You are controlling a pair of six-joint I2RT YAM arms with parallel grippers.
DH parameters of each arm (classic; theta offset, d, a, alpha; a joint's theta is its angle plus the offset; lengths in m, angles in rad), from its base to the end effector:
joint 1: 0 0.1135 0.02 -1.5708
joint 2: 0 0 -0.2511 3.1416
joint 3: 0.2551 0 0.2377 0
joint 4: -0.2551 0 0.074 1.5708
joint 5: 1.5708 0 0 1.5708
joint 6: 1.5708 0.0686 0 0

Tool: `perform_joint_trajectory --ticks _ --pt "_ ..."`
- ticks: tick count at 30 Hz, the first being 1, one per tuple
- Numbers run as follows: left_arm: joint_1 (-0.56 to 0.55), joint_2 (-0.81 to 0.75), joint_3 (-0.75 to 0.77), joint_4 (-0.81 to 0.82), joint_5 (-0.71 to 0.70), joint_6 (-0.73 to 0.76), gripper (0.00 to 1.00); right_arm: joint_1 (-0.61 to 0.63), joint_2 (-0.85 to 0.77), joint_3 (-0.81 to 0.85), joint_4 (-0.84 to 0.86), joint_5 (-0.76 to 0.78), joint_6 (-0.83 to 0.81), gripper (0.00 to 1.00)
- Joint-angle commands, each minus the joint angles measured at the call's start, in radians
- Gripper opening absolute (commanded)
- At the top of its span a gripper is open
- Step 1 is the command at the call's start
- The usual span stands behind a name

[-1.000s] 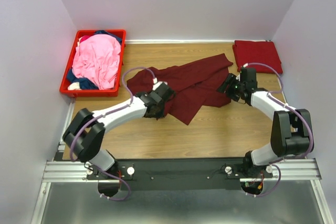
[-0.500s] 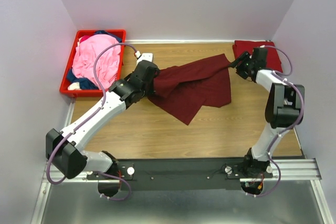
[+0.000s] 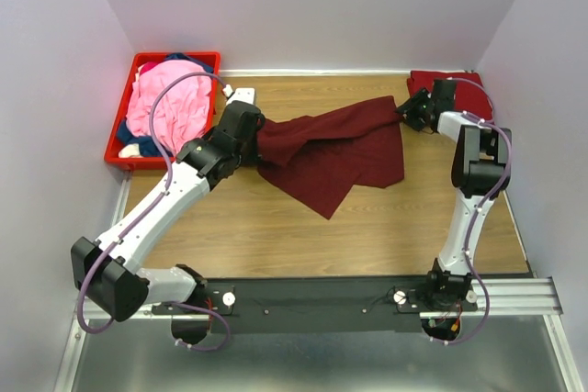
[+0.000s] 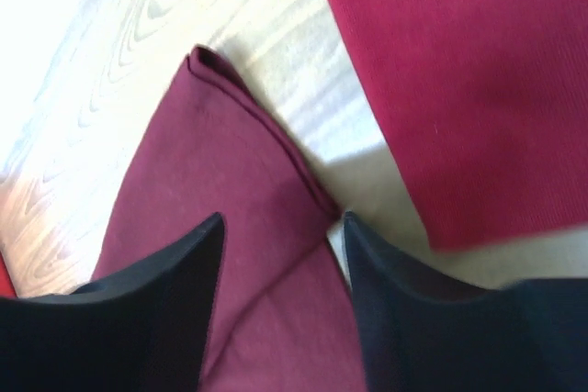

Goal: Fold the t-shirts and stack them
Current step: Flatten the tshirt out

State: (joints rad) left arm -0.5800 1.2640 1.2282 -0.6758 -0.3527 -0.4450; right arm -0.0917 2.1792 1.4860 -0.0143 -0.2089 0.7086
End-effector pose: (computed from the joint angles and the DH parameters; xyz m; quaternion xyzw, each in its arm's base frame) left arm 0.2480 -0.1342 0.3142 -0.0125 0.8979 -0.0621 0.4356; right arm 0.4853 -0.0303 0.1270 0.3117 0.8490 0.2165 0.3677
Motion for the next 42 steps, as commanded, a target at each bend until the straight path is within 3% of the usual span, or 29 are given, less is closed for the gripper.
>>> perform_joint_trajectory --ticks 1,12,18,22,31,36,38,42 --pt "0.012 -0.021 -0.013 0.010 0.020 0.020 0.00 0.000 0.054 0.046 0.005 -0.027 0.020 0.55" --pt "0.035 -0.014 -0.019 0.041 0.046 0.034 0.00 -0.002 0.031 0.031 0.005 -0.057 -0.014 0.01" --pt "0.060 -0.011 0.004 0.024 0.021 0.058 0.00 0.000 -0.071 0.007 0.005 -0.049 -0.031 0.01" --pt "0.083 -0.034 0.065 -0.011 -0.064 0.080 0.00 0.000 -0.235 -0.053 -0.103 -0.008 -0.070 0.01" --pt "0.088 -0.192 0.077 -0.038 -0.127 0.065 0.00 0.000 -0.879 -0.390 -0.374 -0.026 -0.115 0.01" --pt "0.086 -0.322 -0.027 0.045 -0.048 0.077 0.00 -0.002 -1.163 -0.503 -0.588 -0.003 -0.144 0.01" --pt "0.088 -0.360 -0.065 0.068 0.001 0.078 0.00 0.000 -1.205 -0.524 -0.637 -0.006 -0.165 0.01" --pt "0.088 -0.391 -0.113 0.071 0.021 0.071 0.00 0.000 -1.260 -0.587 -0.768 -0.044 -0.195 0.22"
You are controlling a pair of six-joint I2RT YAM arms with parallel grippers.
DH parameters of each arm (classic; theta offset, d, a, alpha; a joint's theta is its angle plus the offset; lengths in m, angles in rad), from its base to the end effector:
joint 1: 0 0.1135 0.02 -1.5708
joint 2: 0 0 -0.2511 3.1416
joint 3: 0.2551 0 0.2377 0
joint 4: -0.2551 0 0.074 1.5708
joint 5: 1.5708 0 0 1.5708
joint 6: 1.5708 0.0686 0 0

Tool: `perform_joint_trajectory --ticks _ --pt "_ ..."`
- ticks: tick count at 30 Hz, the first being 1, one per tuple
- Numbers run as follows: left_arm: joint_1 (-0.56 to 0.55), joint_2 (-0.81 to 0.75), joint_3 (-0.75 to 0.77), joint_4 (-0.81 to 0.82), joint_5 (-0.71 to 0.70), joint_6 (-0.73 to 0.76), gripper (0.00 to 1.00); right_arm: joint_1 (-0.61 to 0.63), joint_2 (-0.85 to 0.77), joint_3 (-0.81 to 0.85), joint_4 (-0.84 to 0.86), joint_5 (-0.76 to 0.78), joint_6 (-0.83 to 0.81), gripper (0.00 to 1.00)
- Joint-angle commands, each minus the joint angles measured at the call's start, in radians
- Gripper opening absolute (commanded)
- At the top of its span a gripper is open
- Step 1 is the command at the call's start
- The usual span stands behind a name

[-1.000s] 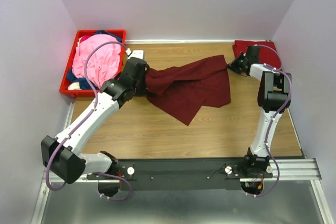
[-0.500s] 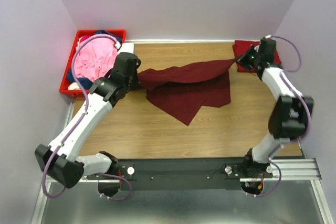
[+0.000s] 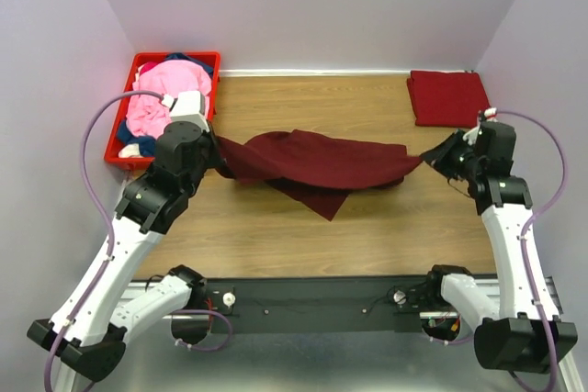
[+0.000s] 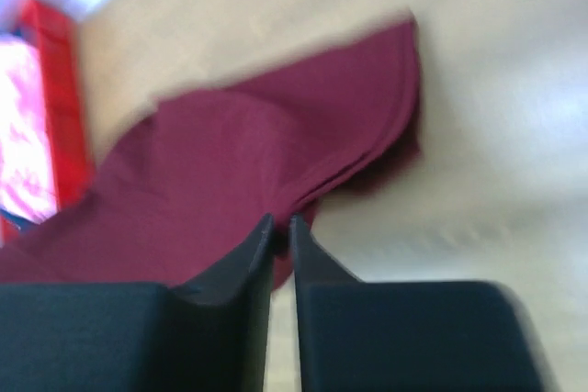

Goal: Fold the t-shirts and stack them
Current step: Flatten the tshirt out

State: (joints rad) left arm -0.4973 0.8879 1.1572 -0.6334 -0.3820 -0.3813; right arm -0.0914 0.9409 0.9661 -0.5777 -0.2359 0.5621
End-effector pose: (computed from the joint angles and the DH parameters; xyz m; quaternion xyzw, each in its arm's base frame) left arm 0.1844 -0.0710 0.3783 -0.0607 0.8133 -0.0955 0.5707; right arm 0.2208 -0.0041 0.3083 0.2240 0.8396 0.2128 0.4467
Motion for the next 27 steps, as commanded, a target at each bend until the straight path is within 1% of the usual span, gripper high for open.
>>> perform_joint_trajectory --ticks 1,3,4,6,7,8,9,11,12,14,18,19,20,21,22,24,27 --pt "0.005 -0.018 -0.050 0.028 0.048 0.001 0.00 -0.001 -0.028 -0.078 -0.215 -0.035 -0.050 0.33" --pt "0.003 -0.024 -0.073 0.026 0.034 -0.007 0.00 -0.001 -0.043 -0.092 -0.231 -0.059 -0.060 0.46" --pt "0.003 -0.024 -0.080 0.026 0.032 -0.008 0.00 -0.002 -0.045 -0.096 -0.229 -0.054 -0.067 0.55" --pt "0.005 -0.024 -0.102 0.038 0.031 -0.011 0.00 -0.001 -0.031 -0.093 -0.214 -0.040 -0.103 0.61" --pt "0.005 -0.021 -0.109 0.044 0.032 -0.010 0.00 -0.001 0.008 -0.090 -0.194 -0.046 -0.114 0.63" --pt "0.005 -0.017 -0.122 0.057 0.040 -0.008 0.00 -0.001 0.037 -0.077 -0.191 -0.057 -0.123 0.63" --pt "0.005 -0.007 -0.126 0.060 0.045 -0.008 0.00 0.001 0.108 -0.072 -0.177 -0.092 -0.143 0.63" --pt "0.005 0.003 -0.145 0.075 0.060 -0.008 0.00 0.002 0.168 -0.085 -0.143 -0.117 -0.149 0.63" --pt "0.005 0.011 -0.154 0.083 0.063 -0.008 0.00 0.013 0.189 -0.101 -0.086 -0.115 -0.139 0.63" --pt "0.005 0.016 -0.181 0.104 0.075 -0.008 0.00 0.031 0.252 -0.124 -0.021 -0.091 -0.117 0.62" --pt "0.005 0.031 -0.203 0.124 0.080 -0.018 0.00 0.116 0.392 -0.133 0.123 -0.014 -0.065 0.62" --pt "0.005 0.036 -0.205 0.129 0.075 -0.019 0.00 0.139 0.424 -0.121 0.137 0.007 -0.062 0.62" --pt "0.005 0.039 -0.209 0.135 0.066 -0.021 0.00 0.162 0.499 -0.106 0.148 0.030 -0.065 0.62" --pt "0.005 0.043 -0.212 0.138 0.065 -0.021 0.00 0.201 0.537 -0.087 0.153 0.085 -0.077 0.62" --pt "0.005 0.048 -0.215 0.143 0.063 -0.021 0.00 0.212 0.573 -0.043 0.156 0.110 -0.085 0.63" --pt "0.005 0.060 -0.224 0.158 0.054 -0.024 0.00 0.220 0.672 -0.011 0.167 0.157 -0.093 0.63" --pt "0.006 0.081 -0.243 0.191 0.045 -0.022 0.00 0.223 0.748 0.035 0.208 0.208 -0.094 0.63"
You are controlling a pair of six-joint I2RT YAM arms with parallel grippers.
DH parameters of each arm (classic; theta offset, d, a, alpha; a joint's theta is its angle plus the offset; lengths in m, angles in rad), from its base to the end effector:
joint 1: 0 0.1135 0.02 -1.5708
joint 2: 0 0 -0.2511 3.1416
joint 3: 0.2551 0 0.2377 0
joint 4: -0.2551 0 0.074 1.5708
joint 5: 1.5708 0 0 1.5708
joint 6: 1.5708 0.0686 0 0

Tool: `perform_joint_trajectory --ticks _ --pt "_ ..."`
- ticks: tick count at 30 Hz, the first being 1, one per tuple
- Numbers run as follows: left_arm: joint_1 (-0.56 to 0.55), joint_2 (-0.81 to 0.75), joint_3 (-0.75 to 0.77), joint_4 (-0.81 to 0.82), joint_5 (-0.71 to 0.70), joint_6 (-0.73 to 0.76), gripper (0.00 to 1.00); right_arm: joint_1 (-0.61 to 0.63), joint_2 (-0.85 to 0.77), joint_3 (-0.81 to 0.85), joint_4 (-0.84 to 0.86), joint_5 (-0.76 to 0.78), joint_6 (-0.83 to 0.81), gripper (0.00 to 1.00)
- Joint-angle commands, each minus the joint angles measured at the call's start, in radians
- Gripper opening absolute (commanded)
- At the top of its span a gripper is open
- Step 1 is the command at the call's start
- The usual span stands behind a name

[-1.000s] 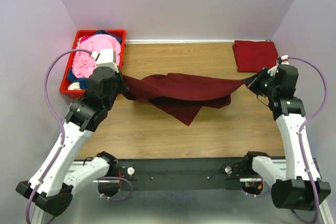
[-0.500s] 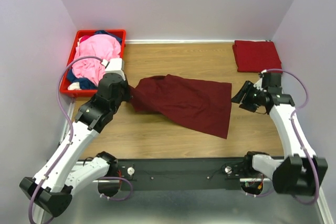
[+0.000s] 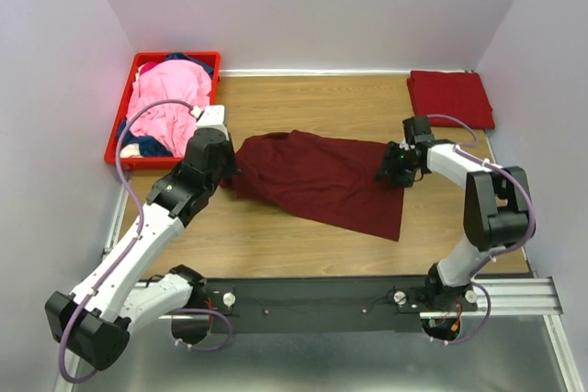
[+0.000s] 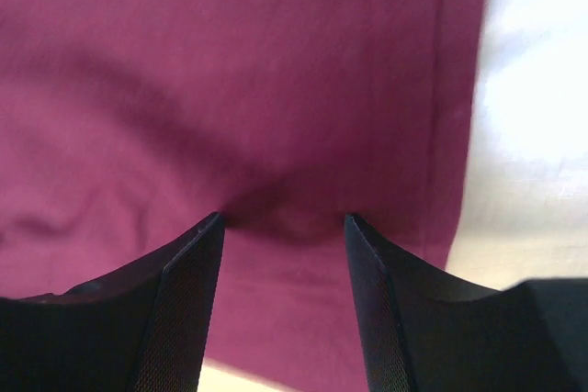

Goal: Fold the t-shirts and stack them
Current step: Flatten the tshirt out

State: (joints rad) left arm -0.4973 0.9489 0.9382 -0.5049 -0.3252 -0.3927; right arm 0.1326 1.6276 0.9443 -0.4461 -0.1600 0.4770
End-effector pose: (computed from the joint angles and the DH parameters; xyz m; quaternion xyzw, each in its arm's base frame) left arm 0.2085 -0.0882 0.3066 -0.0368 0.8557 -0.0876 0.5086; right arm 0.3069 0.0520 0.1374 0.1494 0.9612 0.1399 0.1848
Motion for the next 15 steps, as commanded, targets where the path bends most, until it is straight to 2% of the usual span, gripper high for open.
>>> perform_joint_trajectory --ticks 1,8,12,15 --pt "0.009 0.027 -0.029 0.075 -0.012 -0.011 0.00 -0.002 0.113 0.071 0.087 0.140 -0.011 0.63" --pt "0.066 0.168 -0.009 0.180 -0.005 0.041 0.00 -0.005 0.351 0.267 0.104 0.246 -0.021 0.64" --pt "0.126 0.357 0.144 0.218 0.014 0.075 0.00 -0.033 0.474 0.439 0.101 0.281 -0.024 0.64" --pt "0.143 0.468 0.293 0.184 0.038 0.104 0.00 -0.036 0.456 0.533 0.086 0.293 -0.043 0.64"
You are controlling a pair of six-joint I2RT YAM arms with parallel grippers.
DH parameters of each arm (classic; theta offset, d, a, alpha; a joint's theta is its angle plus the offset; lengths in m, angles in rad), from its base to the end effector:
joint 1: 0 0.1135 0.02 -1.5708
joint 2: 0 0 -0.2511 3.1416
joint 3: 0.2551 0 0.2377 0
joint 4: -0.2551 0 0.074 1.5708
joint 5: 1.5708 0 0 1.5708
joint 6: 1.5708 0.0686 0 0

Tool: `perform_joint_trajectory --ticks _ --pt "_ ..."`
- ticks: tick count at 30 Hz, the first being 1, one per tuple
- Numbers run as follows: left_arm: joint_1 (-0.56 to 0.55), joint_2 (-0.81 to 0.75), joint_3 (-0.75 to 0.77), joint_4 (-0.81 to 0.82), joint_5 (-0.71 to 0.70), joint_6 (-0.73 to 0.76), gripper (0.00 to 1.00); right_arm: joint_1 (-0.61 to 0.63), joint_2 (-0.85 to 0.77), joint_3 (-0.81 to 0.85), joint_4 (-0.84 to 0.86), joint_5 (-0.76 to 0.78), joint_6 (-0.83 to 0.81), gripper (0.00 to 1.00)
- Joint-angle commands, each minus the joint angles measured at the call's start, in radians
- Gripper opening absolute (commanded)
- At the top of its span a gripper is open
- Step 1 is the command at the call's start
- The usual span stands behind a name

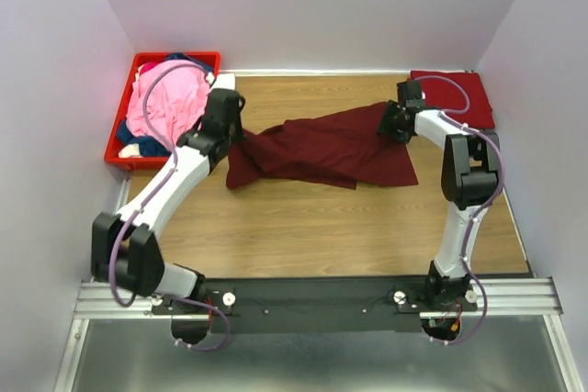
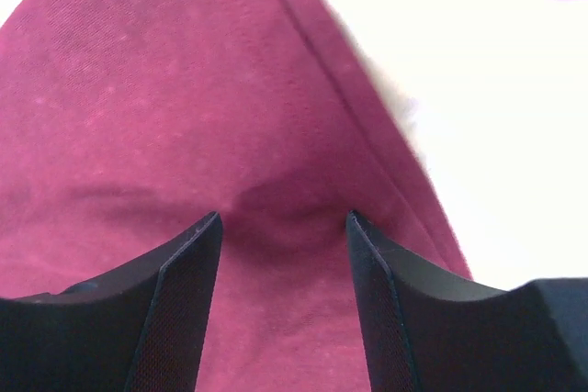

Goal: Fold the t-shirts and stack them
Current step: Flatten the tshirt out

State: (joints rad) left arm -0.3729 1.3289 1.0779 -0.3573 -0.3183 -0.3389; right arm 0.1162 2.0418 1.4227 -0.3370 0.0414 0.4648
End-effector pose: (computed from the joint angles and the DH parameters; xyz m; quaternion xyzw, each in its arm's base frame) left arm 0.2981 -0.0936 0.2787 -0.0585 0.8763 -0.0276 0.4773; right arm 0.4356 0.0480 0.1362 0.1714 0.9374 0.0677 0.2954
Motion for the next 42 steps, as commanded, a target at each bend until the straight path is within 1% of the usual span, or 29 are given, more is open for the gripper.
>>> perform_joint_trajectory --ticks 1,2,4,5,6,8,10,11,12,14,16,17,18,20,21,22,24,25,26,28,29,30,31,32,33,34,36,38,42 --pt "0.019 0.104 0.181 0.028 0.039 0.060 0.00 -0.021 0.022 0.062 -0.033 0.078 -0.034 0.64" --pt "0.019 0.110 0.210 0.017 0.063 0.069 0.00 -0.020 -0.006 0.052 -0.033 0.066 -0.035 0.64" --pt "0.017 0.095 0.205 0.006 0.090 0.072 0.00 -0.018 -0.090 0.018 -0.045 0.037 -0.043 0.64" --pt "0.015 0.081 0.191 0.003 0.122 0.067 0.00 -0.020 -0.119 -0.034 -0.051 0.038 -0.045 0.65" --pt "0.008 0.047 0.147 -0.003 0.140 0.048 0.00 -0.020 -0.181 -0.066 -0.056 0.037 -0.045 0.65" --pt "-0.009 0.007 0.085 -0.012 0.172 0.022 0.00 -0.020 -0.238 -0.137 -0.056 0.032 -0.043 0.65" --pt "-0.059 -0.057 -0.052 -0.051 0.221 -0.024 0.00 -0.018 -0.316 -0.234 -0.057 0.022 -0.040 0.65" --pt "-0.079 -0.080 -0.053 -0.066 0.226 -0.040 0.00 -0.018 -0.340 -0.260 -0.057 0.015 -0.040 0.65" --pt "-0.107 -0.129 -0.117 -0.107 0.226 -0.063 0.00 -0.020 -0.360 -0.304 -0.057 0.005 -0.040 0.65" --pt "-0.182 -0.175 -0.171 -0.158 0.242 -0.129 0.00 -0.018 -0.417 -0.338 -0.060 -0.012 -0.043 0.65" --pt "-0.224 -0.247 -0.236 -0.221 0.292 -0.207 0.16 -0.018 -0.449 -0.379 -0.066 -0.014 -0.045 0.66" --pt "-0.263 -0.301 -0.269 -0.248 0.332 -0.233 0.26 -0.020 -0.474 -0.393 -0.068 -0.012 -0.045 0.66" --pt "-0.276 -0.328 -0.282 -0.264 0.353 -0.258 0.31 -0.018 -0.485 -0.404 -0.071 -0.008 -0.048 0.66" --pt "-0.291 -0.387 -0.302 -0.293 0.373 -0.328 0.39 -0.020 -0.494 -0.427 -0.073 -0.005 -0.052 0.66" --pt "-0.291 -0.445 -0.311 -0.320 0.375 -0.348 0.44 -0.020 -0.496 -0.432 -0.073 -0.002 -0.054 0.66" --pt "-0.291 -0.470 -0.311 -0.334 0.375 -0.362 0.47 -0.020 -0.491 -0.438 -0.073 -0.002 -0.054 0.66" --pt "-0.291 -0.519 -0.288 -0.364 0.349 -0.391 0.55 -0.018 -0.479 -0.436 -0.073 -0.008 -0.054 0.66" --pt "-0.291 -0.527 -0.280 -0.365 0.332 -0.393 0.57 -0.018 -0.459 -0.436 -0.071 -0.018 -0.052 0.66" --pt "-0.290 -0.528 -0.268 -0.359 0.265 -0.391 0.57 -0.016 -0.448 -0.432 -0.071 -0.023 -0.049 0.66" --pt "-0.279 -0.492 -0.254 -0.345 0.167 -0.379 0.52 -0.015 -0.416 -0.426 -0.068 -0.026 -0.049 0.66" --pt "-0.270 -0.469 -0.251 -0.330 0.150 -0.367 0.49 -0.016 -0.407 -0.420 -0.068 -0.025 -0.048 0.66" --pt "-0.258 -0.441 -0.251 -0.280 0.142 -0.353 0.41 -0.015 -0.399 -0.418 -0.066 -0.023 -0.048 0.66" --pt "-0.217 -0.380 -0.256 -0.251 0.145 -0.324 0.37 -0.013 -0.393 -0.418 -0.066 -0.026 -0.049 0.66" --pt "-0.196 -0.347 -0.268 -0.217 0.189 -0.307 0.32 -0.015 -0.381 -0.416 -0.065 -0.031 -0.051 0.66" --pt "-0.175 -0.283 -0.276 -0.142 0.217 -0.283 0.28 -0.013 -0.376 -0.415 -0.065 -0.035 -0.052 0.66" --pt "-0.153 -0.251 -0.283 -0.106 0.252 -0.278 0.26 -0.015 -0.365 -0.415 -0.063 -0.037 -0.049 0.66" --pt "-0.143 -0.161 -0.292 -0.031 0.283 -0.267 0.17 -0.013 -0.359 -0.415 -0.062 -0.034 -0.048 0.66" --pt "-0.141 -0.103 -0.288 -0.002 0.309 -0.258 0.09 -0.015 -0.353 -0.416 -0.057 -0.029 -0.043 0.65" --pt "-0.138 0.007 -0.314 0.049 0.337 -0.249 0.07 -0.015 -0.338 -0.426 -0.034 -0.029 -0.015 0.63"
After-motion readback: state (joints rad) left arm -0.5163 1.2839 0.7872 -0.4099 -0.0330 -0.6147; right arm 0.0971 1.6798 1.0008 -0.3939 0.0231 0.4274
